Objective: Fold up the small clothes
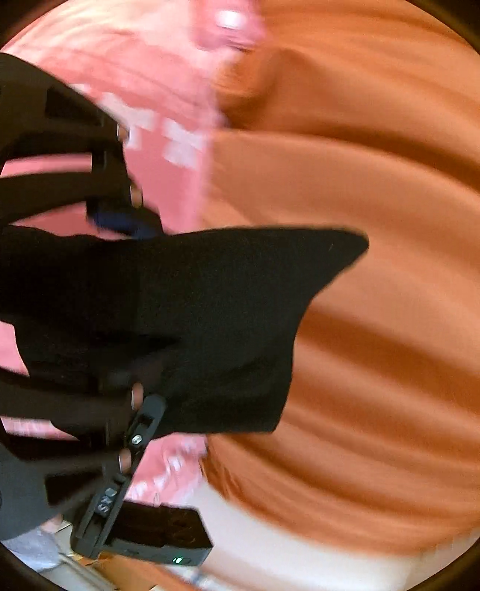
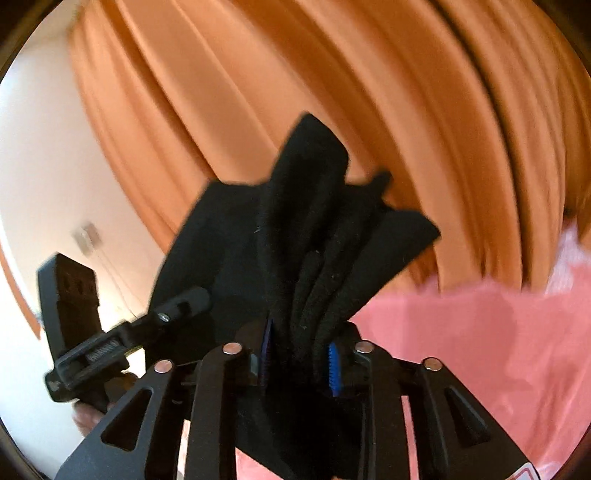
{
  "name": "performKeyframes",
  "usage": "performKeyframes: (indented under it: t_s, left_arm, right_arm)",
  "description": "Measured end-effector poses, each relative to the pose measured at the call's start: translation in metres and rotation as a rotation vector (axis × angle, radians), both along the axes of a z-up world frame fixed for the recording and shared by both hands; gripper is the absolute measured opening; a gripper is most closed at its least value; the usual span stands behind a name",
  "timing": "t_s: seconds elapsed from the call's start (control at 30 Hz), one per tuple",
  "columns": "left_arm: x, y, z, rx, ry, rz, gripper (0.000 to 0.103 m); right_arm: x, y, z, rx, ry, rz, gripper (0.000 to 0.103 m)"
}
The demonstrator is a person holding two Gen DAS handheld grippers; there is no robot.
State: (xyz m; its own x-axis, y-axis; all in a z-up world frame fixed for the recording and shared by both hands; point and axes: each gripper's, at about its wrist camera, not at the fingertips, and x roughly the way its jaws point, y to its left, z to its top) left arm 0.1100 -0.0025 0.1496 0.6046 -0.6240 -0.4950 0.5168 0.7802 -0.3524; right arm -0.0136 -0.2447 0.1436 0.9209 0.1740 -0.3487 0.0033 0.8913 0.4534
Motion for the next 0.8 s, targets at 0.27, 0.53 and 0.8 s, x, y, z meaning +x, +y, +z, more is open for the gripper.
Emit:
performKeyframes:
  t_s: [0.27,0.53,0.8]
  left_arm:
    - [0.021,0.033,-0.138,0.125,0.386,0.188,0.056]
    - [-0.001,0.006,-0.162,0.243,0.347,0.098,0.061]
    - [-0.001,-0.004,-0.189,0.364,0.361,0.12,0.056]
  right_arm:
    - [0.034,-0.006,-0.099,-0.058,0.323,-0.025,0.013]
    - [0.046,0.007,-0.161,-0.102,0.491,0.008,0.012]
    - [0.029,0.014,-0.163,-0.14,0.467,-0.017,0.002]
